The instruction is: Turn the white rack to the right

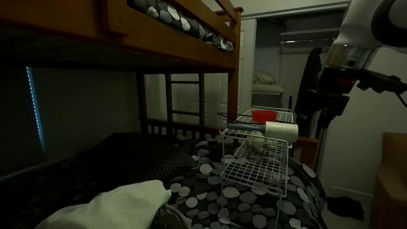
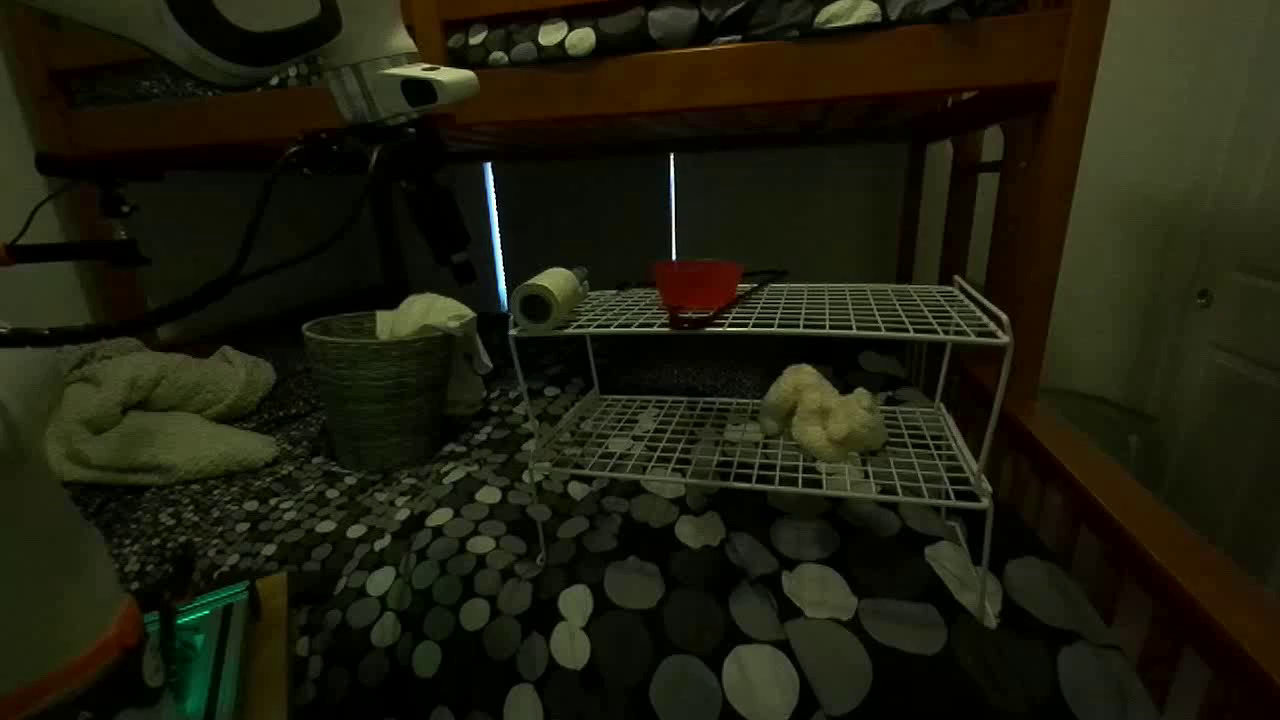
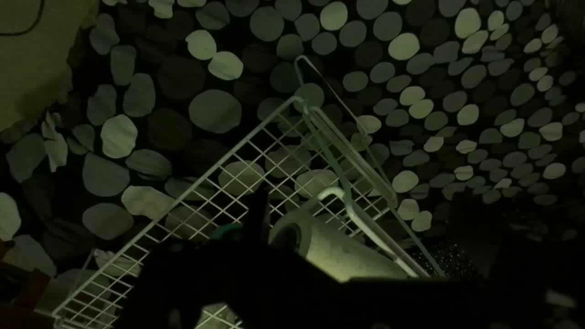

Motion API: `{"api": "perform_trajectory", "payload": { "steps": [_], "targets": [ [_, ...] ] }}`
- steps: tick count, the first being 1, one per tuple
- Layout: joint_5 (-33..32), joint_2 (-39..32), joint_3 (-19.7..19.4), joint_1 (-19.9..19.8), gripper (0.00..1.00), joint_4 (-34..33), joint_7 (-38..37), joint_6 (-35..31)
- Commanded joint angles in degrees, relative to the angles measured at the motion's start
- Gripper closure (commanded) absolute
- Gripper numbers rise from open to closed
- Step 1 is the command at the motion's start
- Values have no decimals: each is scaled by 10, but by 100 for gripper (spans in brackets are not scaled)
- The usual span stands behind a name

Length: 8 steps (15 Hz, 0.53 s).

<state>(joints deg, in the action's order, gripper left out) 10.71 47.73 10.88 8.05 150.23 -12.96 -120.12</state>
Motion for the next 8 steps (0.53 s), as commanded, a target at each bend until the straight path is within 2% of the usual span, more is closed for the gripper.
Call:
{"api": "perform_trajectory", "payload": {
  "steps": [1, 7, 8],
  "targets": [
    [0, 0, 0, -1, 0, -1, 1, 1],
    [-5, 7, -2, -8, 0, -1, -2, -1],
    [-12, 35, -23, -15, 0, 6, 14, 7]
  ]
}}
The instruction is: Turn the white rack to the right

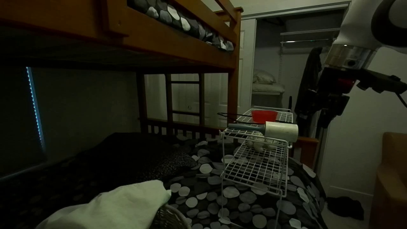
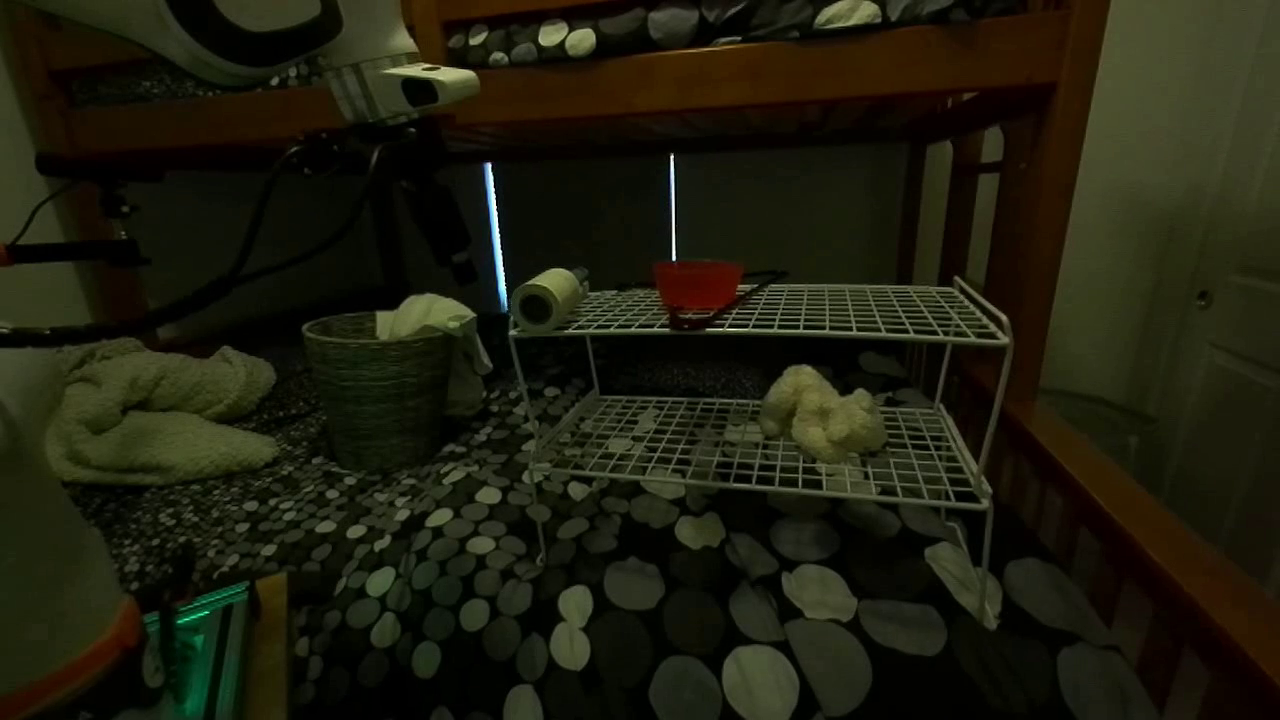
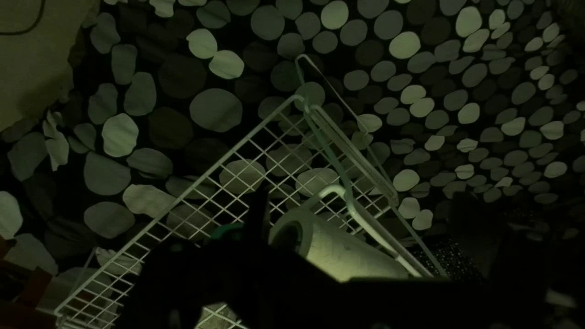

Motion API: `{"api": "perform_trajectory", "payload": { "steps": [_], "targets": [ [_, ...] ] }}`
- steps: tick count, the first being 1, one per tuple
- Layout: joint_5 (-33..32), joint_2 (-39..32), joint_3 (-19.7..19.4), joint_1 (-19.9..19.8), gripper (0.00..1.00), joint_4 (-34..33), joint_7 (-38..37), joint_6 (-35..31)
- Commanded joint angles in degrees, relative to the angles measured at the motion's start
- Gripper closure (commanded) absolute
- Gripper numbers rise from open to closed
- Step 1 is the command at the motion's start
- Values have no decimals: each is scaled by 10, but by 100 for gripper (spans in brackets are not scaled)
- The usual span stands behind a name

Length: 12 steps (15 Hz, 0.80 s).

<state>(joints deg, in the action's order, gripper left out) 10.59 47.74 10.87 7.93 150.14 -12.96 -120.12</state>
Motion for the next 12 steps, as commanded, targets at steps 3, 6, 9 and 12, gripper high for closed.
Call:
{"api": "perform_trajectory", "payload": {
  "steps": [3, 6, 9, 12],
  "targets": [
    [-49, 83, -68, -40, 0, 17, 66, 32],
    [-111, 102, -115, -71, 0, -16, 137, 64],
    [-154, 91, -165, -68, 0, -71, 245, 122],
    [-144, 95, -168, -72, 0, -73, 248, 116]
  ]
}}
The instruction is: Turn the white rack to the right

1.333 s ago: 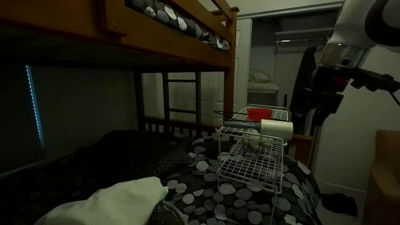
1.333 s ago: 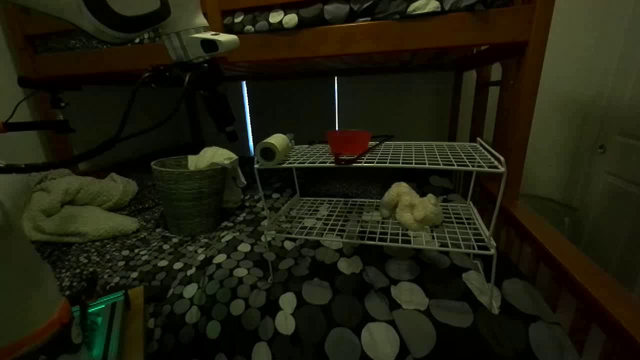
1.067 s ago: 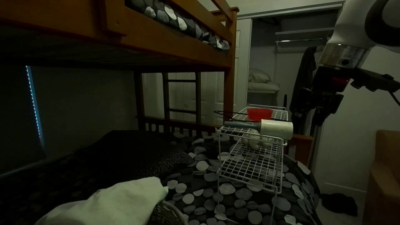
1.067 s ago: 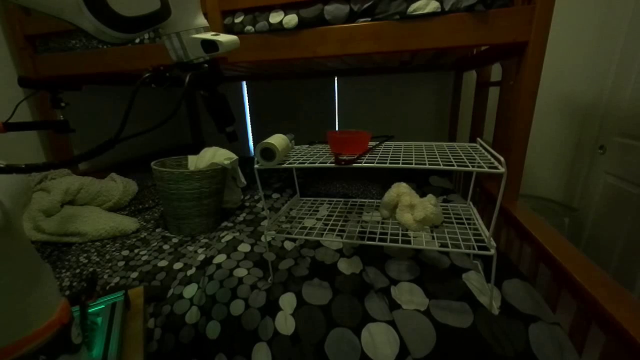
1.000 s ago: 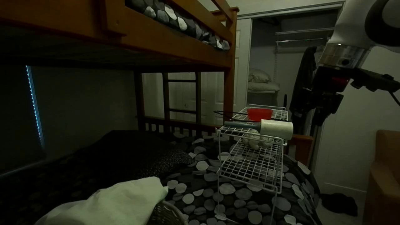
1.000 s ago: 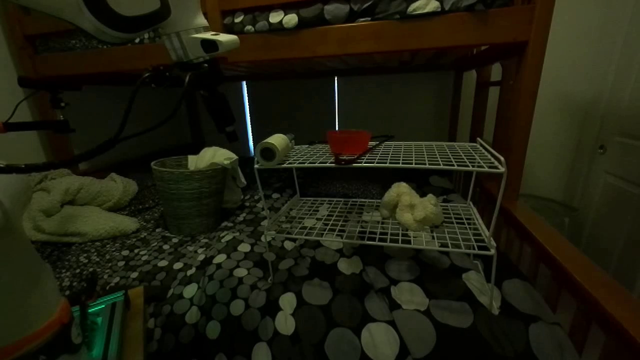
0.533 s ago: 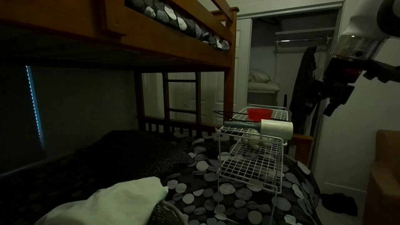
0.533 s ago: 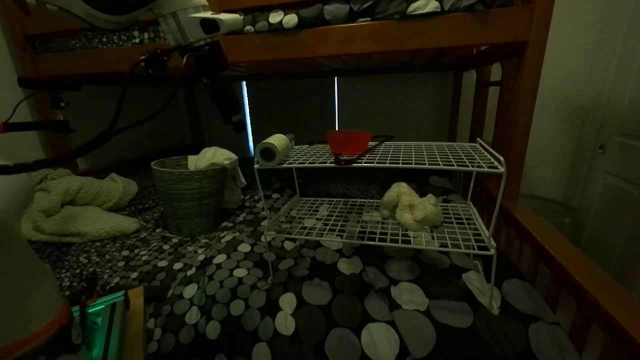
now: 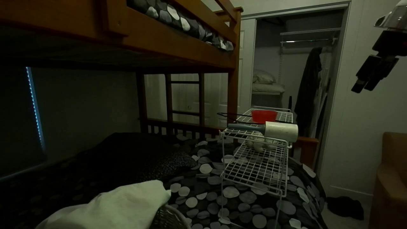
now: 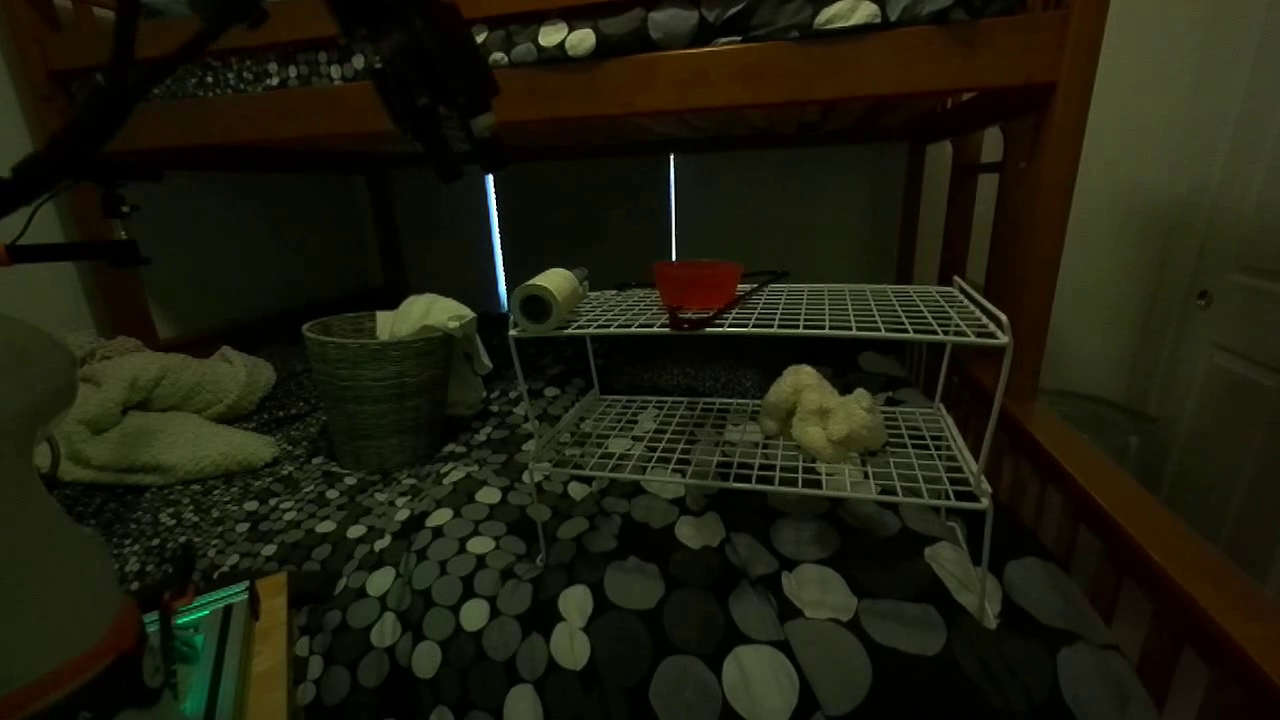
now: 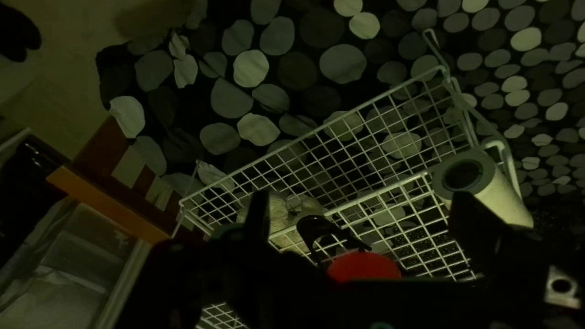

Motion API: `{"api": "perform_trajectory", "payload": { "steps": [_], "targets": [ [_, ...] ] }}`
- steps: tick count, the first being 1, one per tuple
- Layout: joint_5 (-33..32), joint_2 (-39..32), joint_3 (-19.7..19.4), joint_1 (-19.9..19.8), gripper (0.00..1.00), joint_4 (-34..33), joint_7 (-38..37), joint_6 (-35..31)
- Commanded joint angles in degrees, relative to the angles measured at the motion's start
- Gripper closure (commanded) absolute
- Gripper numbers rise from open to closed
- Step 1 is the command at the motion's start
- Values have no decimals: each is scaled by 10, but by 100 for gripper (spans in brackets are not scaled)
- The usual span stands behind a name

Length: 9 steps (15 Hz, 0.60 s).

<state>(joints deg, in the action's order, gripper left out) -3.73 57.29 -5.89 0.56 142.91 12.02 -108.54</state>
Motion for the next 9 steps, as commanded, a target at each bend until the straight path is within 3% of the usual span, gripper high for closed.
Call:
{"api": "perform_trajectory", "payload": {
  "steps": [1, 9],
  "targets": [
    [-1, -4, -10, 2, 0, -13, 12, 9],
    [-2, -19, -14, 3, 0, -25, 24, 12]
  ]
}}
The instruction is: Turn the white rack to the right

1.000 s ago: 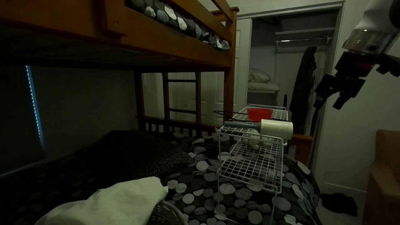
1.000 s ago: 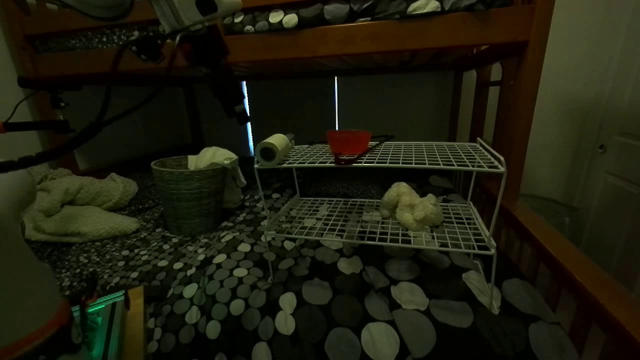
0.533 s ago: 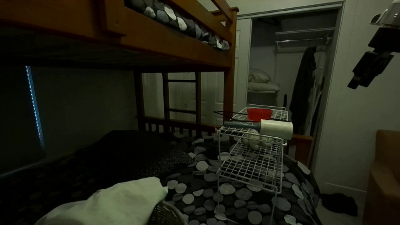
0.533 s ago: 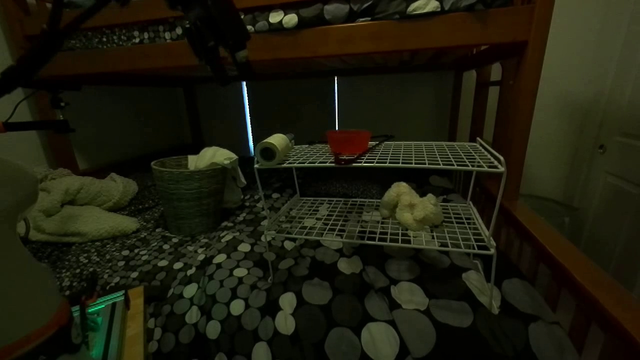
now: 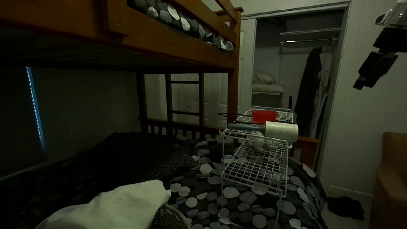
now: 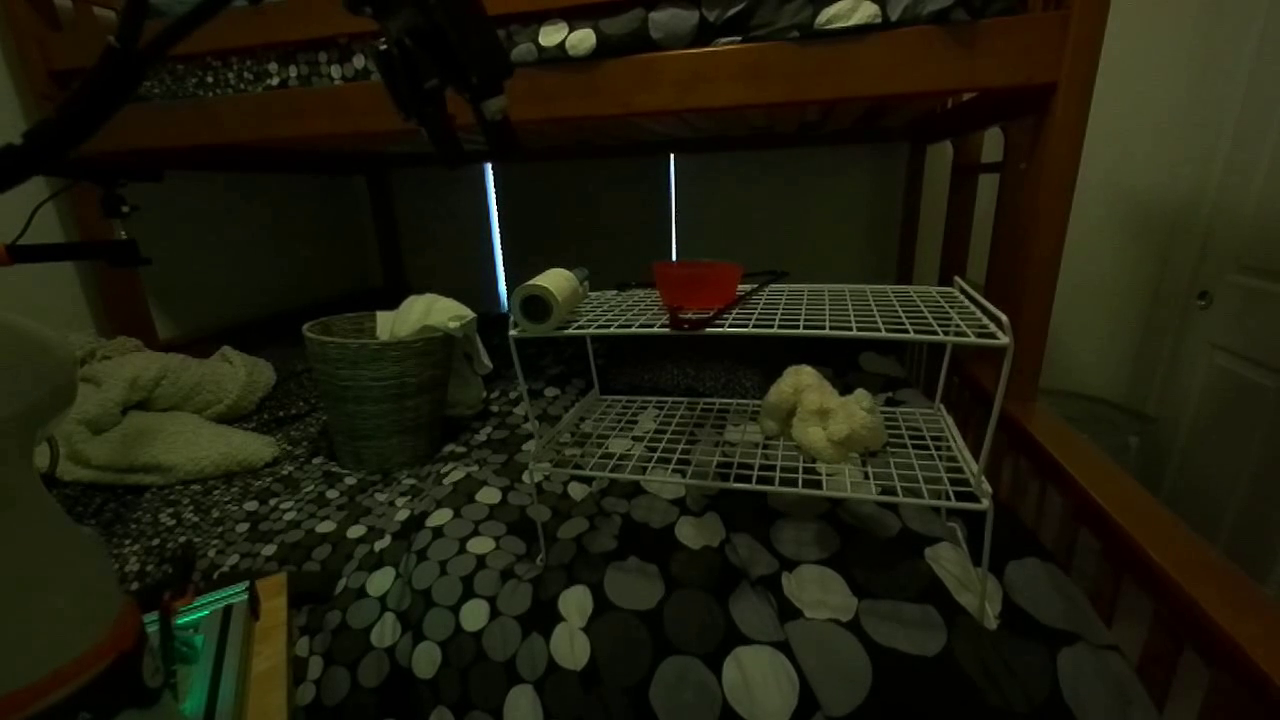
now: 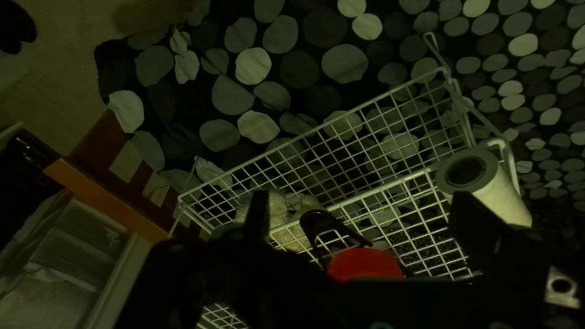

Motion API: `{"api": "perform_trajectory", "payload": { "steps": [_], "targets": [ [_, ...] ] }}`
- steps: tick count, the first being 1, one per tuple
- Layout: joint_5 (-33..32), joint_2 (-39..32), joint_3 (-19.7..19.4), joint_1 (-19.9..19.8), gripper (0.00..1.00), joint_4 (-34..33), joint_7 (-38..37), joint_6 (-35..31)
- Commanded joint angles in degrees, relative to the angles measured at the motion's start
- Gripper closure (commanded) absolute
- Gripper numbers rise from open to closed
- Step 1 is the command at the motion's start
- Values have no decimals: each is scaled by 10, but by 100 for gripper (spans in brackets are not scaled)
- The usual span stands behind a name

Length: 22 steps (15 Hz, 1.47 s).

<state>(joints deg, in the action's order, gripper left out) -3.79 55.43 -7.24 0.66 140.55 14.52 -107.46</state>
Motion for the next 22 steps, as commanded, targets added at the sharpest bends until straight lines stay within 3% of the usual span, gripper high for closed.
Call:
{"api": "perform_trajectory", "payload": {
  "steps": [1, 8, 12, 16, 22],
  "targets": [
    [-1, -1, -1, 2, 0, -2, -1, 1],
    [10, -13, -10, 10, 0, -6, 6, 3],
    [35, -140, -72, 71, 0, -51, 126, -70],
    [63, -280, -130, 144, 0, -141, 236, -88],
    [95, -504, -171, 168, 0, -344, 296, -105]
  ]
}}
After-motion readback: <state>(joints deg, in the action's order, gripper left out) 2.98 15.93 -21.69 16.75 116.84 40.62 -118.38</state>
